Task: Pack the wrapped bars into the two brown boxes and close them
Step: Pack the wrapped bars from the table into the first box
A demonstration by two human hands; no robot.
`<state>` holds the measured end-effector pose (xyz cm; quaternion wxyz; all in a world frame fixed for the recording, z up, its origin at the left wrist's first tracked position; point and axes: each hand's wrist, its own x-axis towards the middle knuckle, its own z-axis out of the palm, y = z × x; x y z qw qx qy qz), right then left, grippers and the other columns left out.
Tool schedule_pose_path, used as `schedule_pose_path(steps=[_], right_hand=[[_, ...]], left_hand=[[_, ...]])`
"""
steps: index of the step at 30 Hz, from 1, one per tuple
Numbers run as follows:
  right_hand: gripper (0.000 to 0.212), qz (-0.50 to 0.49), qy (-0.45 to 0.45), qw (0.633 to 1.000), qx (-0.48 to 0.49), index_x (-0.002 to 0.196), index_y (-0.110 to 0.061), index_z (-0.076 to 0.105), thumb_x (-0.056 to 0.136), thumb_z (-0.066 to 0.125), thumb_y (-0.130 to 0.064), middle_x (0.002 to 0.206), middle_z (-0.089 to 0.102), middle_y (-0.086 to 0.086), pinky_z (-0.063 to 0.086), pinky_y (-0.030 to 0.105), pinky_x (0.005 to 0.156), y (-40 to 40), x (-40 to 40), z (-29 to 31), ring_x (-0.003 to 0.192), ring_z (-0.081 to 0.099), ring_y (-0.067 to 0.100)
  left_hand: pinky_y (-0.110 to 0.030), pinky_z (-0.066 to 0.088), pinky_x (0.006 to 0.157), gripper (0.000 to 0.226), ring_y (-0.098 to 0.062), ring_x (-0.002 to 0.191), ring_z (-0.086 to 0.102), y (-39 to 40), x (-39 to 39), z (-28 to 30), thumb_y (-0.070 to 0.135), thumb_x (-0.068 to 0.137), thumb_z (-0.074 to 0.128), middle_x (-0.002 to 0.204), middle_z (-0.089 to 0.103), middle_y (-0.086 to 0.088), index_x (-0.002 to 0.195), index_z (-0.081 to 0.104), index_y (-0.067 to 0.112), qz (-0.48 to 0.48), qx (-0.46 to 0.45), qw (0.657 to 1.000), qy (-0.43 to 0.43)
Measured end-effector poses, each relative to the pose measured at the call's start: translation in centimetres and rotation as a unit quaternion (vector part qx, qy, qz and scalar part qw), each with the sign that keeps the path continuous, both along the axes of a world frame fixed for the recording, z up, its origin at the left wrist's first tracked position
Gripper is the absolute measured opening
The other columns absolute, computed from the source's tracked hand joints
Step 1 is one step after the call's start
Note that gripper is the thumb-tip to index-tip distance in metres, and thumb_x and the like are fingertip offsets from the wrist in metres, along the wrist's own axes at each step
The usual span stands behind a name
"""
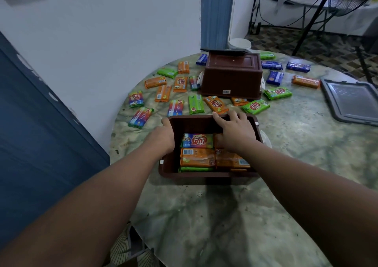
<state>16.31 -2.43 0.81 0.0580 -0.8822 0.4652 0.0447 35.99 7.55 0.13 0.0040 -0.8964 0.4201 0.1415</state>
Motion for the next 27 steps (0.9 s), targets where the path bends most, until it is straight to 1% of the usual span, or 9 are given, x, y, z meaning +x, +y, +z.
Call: schedule_pose_path(steps=[5, 8, 12, 14, 16, 19, 22, 24, 27], right_hand=[[0.081, 0.025, -0.021, 0.997, 0.071, 0.160, -0.049, -0.002, 0.103, 0.054, -0.036, 0.171, 0.003, 0.004, 0.035, 0.057, 0.117, 1.6, 4.6, -0.1, 0.156, -0.007, 0.040], [0.081, 0.055, -0.012, 0.996, 0.072, 0.160, -0.050, -0.003, 0.103, 0.054, -0.037, 0.172, 0.001, 0.005, 0.031, 0.057, 0.119, 2.4, 7.7, 0.0, 0.156, -0.006, 0.040], [0.082, 0.110, 0.013, 0.992, 0.061, 0.161, -0.048, -0.003, 0.102, 0.054, -0.039, 0.172, 0.000, 0.006, 0.018, 0.057, 0.123, 3.2, 10.5, 0.2, 0.157, -0.004, 0.040], [0.079, 0.127, 0.018, 0.991, 0.046, 0.161, -0.046, -0.001, 0.103, 0.052, -0.041, 0.172, 0.005, 0.008, 0.015, 0.055, 0.125, 3.7, 12.1, 0.2, 0.156, 0.001, 0.040], [0.073, 0.134, 0.021, 0.990, 0.024, 0.162, -0.046, 0.005, 0.102, 0.048, -0.045, 0.169, 0.016, 0.009, 0.019, 0.053, 0.125, 3.8, 13.1, 0.2, 0.153, 0.015, 0.040], [0.062, 0.113, 0.011, 0.994, 0.004, 0.159, -0.047, 0.022, 0.101, 0.044, -0.052, 0.161, 0.034, 0.009, 0.026, 0.054, 0.120, 3.5, 14.2, 0.8, 0.143, 0.033, 0.040], [0.055, 0.074, -0.009, 0.997, 0.028, 0.153, -0.047, 0.036, 0.100, 0.046, -0.054, 0.154, 0.043, 0.007, 0.024, 0.057, 0.119, 2.9, 14.9, 1.7, 0.141, 0.036, 0.039], [0.055, 0.052, -0.036, 0.997, 0.051, 0.152, -0.043, 0.040, 0.099, 0.049, -0.053, 0.154, 0.045, 0.006, 0.027, 0.057, 0.118, 2.8, 15.3, 1.9, 0.140, 0.038, 0.038], [0.055, 0.026, -0.105, 0.992, 0.070, 0.152, -0.037, 0.043, 0.099, 0.054, -0.046, 0.151, 0.048, 0.005, 0.041, 0.051, 0.111, 2.6, 15.5, 1.9, 0.135, 0.045, 0.034]], left_hand=[[-0.042, 0.050, 0.070, 0.077, -0.035, 0.098, 0.065, 2.3, 4.2, -0.3, 0.012, 0.096, 0.058, 0.114, 0.063, -0.022, 0.153, 0.008, 0.011, 0.022, 0.002, 1.000, -0.012], [-0.044, 0.053, 0.078, 0.079, -0.036, 0.103, 0.064, 3.9, 7.3, -0.5, 0.013, 0.097, 0.057, 0.119, 0.061, -0.024, 0.155, 0.003, 0.010, 0.036, 0.012, 0.999, -0.017], [-0.045, 0.052, 0.082, 0.076, -0.037, 0.110, 0.061, 5.6, 10.9, -0.6, 0.015, 0.095, 0.058, 0.127, 0.057, -0.025, 0.151, 0.007, 0.013, 0.060, 0.015, 0.998, -0.019], [-0.044, 0.050, 0.078, 0.074, -0.038, 0.110, 0.060, 6.2, 12.5, -0.4, 0.016, 0.096, 0.058, 0.128, 0.055, -0.027, 0.150, 0.007, 0.013, 0.069, 0.032, 0.997, -0.018], [-0.044, 0.050, 0.080, 0.074, -0.038, 0.112, 0.059, 6.4, 13.6, 0.0, 0.020, 0.094, 0.060, 0.130, 0.053, -0.025, 0.150, 0.011, 0.013, 0.066, 0.045, 0.997, -0.013], [-0.047, 0.050, 0.092, 0.081, -0.038, 0.125, 0.047, 5.9, 14.7, 1.5, 0.040, 0.087, 0.069, 0.139, 0.039, -0.020, 0.149, 0.022, 0.016, 0.046, 0.054, 0.997, -0.032], [-0.049, 0.044, 0.099, 0.087, -0.036, 0.134, 0.032, 4.1, 14.5, 3.3, 0.051, 0.085, 0.067, 0.145, 0.030, -0.018, 0.151, 0.022, 0.018, 0.010, 0.006, 0.999, -0.036], [-0.050, 0.044, 0.101, 0.079, -0.036, 0.135, 0.031, 2.6, 14.2, 3.7, 0.051, 0.088, 0.063, 0.147, 0.030, -0.017, 0.150, 0.027, 0.019, -0.024, -0.034, 0.998, -0.046], [-0.049, 0.049, 0.097, 0.043, -0.035, 0.126, 0.043, 0.6, 13.9, 3.3, 0.041, 0.093, 0.054, 0.138, 0.044, -0.015, 0.130, 0.049, 0.020, -0.077, -0.078, 0.992, -0.059]])
